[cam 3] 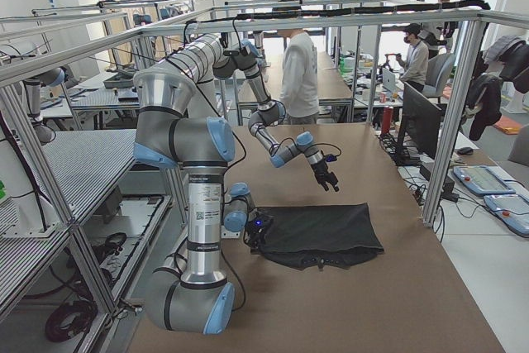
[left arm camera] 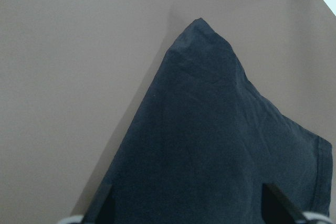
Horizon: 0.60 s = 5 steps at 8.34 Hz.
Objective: Fold clothes
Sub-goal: 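Move the left gripper down the shirt's edge to its near corner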
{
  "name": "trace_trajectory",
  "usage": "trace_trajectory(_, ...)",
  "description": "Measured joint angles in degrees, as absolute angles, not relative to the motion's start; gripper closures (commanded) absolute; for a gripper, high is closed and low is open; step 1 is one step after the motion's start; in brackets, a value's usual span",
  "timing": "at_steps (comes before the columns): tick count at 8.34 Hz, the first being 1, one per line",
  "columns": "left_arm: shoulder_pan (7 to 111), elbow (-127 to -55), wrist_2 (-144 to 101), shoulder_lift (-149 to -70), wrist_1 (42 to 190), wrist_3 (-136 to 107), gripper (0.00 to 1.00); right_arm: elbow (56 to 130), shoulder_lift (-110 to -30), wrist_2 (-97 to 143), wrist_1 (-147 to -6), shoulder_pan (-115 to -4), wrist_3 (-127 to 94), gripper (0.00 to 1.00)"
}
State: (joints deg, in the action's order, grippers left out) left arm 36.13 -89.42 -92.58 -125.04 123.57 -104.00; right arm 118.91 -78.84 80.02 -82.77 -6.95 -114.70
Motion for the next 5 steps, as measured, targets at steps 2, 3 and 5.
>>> trace_trajectory(2, 36.1, -89.5, -92.4, -125.0, 123.5, -104.1, 0.0, 117.7, -78.9, 79.8, -82.9, -6.9, -114.7, 0.43)
trace_trajectory(3, 36.0, -89.6, -92.1, -125.0, 123.5, -104.1, 0.0, 117.0, -78.9, 79.7, -82.9, -6.9, -114.7, 0.48)
trace_trajectory(5, 36.0, -89.7, -91.8, -125.0, 123.5, -104.1, 0.0, 115.7, -78.8, 79.7, -82.9, -6.9, -114.6, 0.83)
